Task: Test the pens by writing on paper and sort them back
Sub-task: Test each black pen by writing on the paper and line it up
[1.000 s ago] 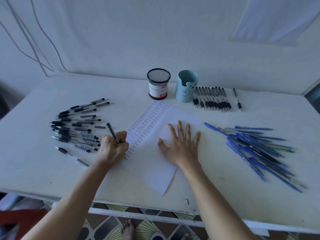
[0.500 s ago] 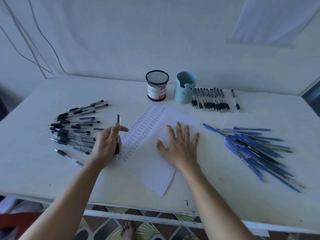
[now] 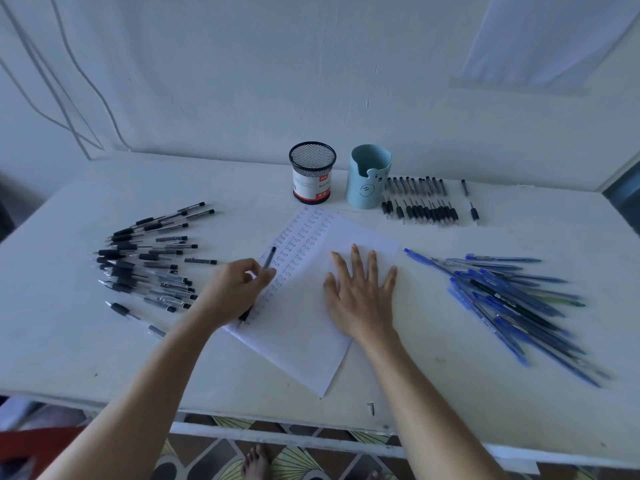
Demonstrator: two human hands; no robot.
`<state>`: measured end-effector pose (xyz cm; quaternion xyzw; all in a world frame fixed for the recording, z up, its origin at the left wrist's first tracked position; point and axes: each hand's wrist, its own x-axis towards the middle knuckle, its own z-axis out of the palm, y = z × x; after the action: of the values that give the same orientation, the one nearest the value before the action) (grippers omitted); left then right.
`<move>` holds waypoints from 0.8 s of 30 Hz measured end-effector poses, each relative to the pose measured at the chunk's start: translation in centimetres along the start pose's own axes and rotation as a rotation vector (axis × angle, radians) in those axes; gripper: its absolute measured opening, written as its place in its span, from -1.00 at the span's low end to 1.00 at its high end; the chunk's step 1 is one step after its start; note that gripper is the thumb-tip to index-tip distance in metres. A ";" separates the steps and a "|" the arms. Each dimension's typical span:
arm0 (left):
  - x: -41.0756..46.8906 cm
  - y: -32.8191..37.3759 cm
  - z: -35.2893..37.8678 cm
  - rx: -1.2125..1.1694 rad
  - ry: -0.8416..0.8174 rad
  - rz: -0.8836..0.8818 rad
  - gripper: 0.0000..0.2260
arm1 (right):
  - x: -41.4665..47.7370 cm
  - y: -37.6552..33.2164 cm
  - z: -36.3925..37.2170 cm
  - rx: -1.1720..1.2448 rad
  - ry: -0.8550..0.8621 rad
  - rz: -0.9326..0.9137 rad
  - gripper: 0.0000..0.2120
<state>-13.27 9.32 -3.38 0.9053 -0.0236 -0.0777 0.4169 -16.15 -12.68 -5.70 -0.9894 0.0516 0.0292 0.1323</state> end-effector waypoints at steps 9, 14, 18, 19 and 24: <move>3.1 4.9 4.9 0.360 -0.050 0.066 -0.76 | -0.1 0.1 0.0 0.059 0.101 0.000 -0.26; 4.8 6.4 7.1 0.426 -0.038 0.082 -0.66 | -0.1 0.7 -0.2 0.147 0.112 0.025 -0.44; 5.3 6.3 7.0 0.380 -0.026 0.046 -0.71 | 0.0 0.9 -0.3 0.226 0.147 0.036 -0.49; 5.4 6.1 6.8 0.362 0.026 0.049 -0.75 | 0.1 0.9 -0.2 0.257 0.157 0.050 -0.53; 6.7 4.3 6.0 0.452 0.217 0.206 -0.68 | 0.8 0.4 0.0 0.358 0.250 0.117 -0.49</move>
<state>-7.55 1.29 -4.81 0.9713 -0.0877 0.0699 0.2099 -15.35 -13.10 -5.83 -0.9414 0.1291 -0.0958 0.2964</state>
